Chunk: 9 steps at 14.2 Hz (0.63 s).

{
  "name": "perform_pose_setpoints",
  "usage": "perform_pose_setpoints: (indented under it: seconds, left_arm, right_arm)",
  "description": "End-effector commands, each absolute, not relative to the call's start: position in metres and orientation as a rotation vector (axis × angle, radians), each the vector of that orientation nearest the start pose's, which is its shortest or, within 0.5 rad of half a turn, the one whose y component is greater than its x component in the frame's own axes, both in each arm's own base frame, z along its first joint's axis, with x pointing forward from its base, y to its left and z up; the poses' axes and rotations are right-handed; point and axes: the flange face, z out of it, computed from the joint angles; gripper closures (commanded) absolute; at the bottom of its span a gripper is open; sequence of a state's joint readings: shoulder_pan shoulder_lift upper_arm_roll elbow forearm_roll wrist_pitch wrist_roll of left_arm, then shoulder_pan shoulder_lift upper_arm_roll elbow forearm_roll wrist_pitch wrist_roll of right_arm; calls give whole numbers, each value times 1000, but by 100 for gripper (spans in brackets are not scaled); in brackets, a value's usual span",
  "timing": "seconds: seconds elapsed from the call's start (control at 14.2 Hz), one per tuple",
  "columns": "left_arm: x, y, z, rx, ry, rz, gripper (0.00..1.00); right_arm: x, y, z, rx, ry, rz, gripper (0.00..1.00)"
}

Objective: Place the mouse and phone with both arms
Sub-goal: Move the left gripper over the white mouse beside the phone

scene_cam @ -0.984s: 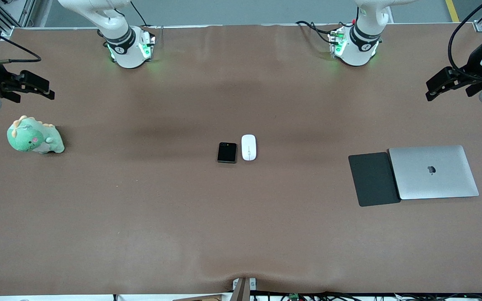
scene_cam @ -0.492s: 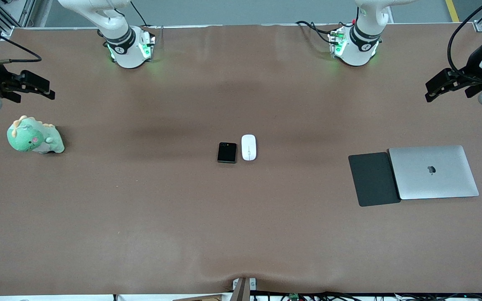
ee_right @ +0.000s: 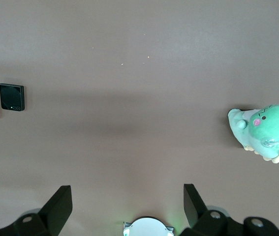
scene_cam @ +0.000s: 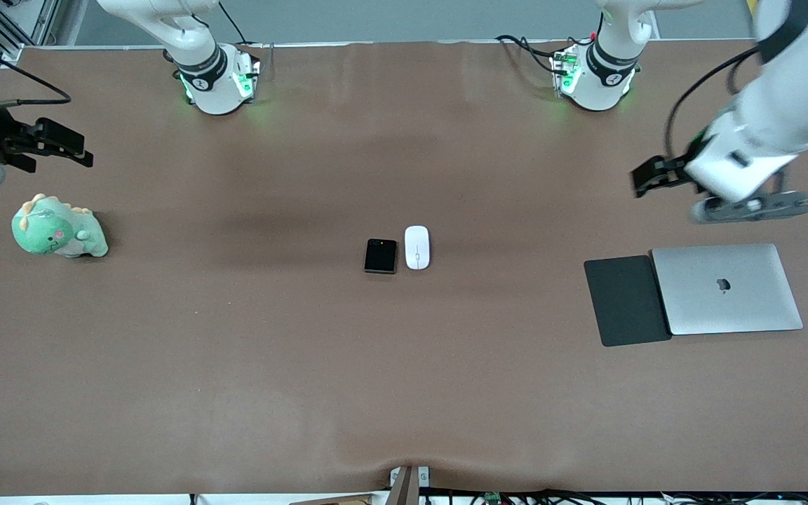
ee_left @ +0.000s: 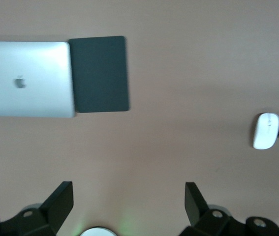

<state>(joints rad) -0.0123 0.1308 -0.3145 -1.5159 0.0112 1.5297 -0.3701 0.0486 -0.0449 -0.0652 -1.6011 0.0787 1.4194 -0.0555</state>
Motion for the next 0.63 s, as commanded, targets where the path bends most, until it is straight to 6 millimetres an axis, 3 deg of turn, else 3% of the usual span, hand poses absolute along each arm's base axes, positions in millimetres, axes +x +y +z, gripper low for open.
perform_pose_setpoints:
  seconds: [0.0,0.14,0.56]
  left_arm:
    - [555,-238,531,-3143,-99,157,0]
    - [546,-294,496,-3147,-143,134,0]
    - [519,-412,394,-3115,-208,91,0]
  right_arm:
    - [523,1,624,-3045,-86,201,0]
    - [523,2,624,-3045,-88,201,0]
    - [524,2,622,-3044,-90,206,0]
